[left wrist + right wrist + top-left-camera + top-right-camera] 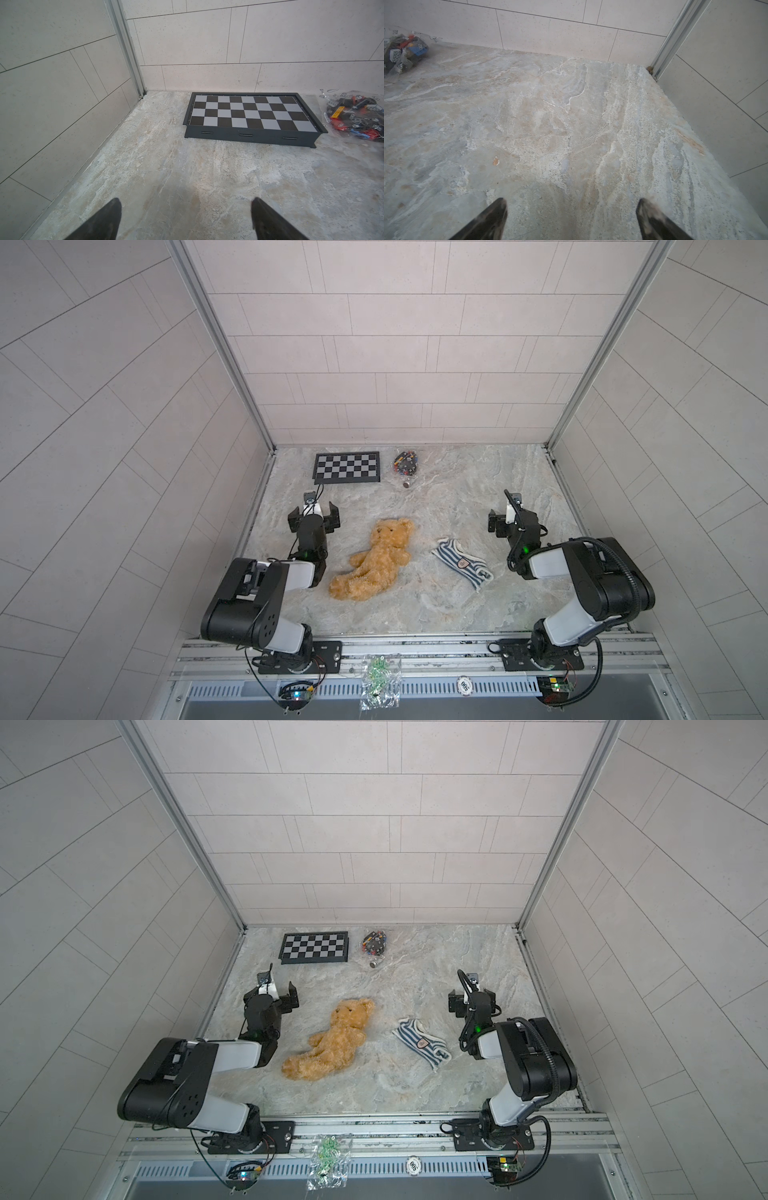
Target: Dress the teddy bear
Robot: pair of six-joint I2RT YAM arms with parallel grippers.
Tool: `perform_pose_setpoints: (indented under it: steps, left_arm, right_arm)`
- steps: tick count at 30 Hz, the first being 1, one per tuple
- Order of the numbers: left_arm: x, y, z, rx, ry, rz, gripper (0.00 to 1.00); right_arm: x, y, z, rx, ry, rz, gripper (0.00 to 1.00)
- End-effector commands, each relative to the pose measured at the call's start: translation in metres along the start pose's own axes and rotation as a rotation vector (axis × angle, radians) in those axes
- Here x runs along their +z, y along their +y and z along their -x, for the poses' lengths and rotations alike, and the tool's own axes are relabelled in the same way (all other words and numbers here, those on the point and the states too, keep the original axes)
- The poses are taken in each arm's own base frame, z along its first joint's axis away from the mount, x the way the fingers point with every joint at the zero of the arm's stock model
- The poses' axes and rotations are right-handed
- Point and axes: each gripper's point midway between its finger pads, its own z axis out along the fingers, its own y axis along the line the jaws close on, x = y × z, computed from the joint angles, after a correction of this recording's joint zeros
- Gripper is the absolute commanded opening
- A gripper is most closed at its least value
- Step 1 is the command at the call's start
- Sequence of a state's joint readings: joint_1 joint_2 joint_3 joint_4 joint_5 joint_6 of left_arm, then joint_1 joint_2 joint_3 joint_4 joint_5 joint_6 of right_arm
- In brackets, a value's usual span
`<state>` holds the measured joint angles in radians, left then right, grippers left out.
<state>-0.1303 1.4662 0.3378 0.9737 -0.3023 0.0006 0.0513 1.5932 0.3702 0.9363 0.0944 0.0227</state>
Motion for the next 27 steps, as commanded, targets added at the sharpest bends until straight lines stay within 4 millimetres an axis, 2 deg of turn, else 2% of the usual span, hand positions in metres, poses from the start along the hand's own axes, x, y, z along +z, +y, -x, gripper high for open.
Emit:
perform_pose_setpoints:
  steps: [1,21,27]
  left_arm:
    - [0.0025,0.0012,0.0031,-0.002,-0.005,0.003,1.0]
    - [0.0019,0.0013,0.004,-0.003,-0.009,0.003,1.0]
    - [0.0006,0.0022,0.005,-0.006,-0.015,0.004,1.0]
  right_arm:
    - [0.0009,-0.0029,0.0096,-0.001,-0.024,-0.015,1.0]
    - [0.0007,-0.0025,0.0094,-0.002,-0.024,-0.014,1.0]
    - [-0.0082,-0.0097,0.0111,0.013,-0.061,-0.049,1.0]
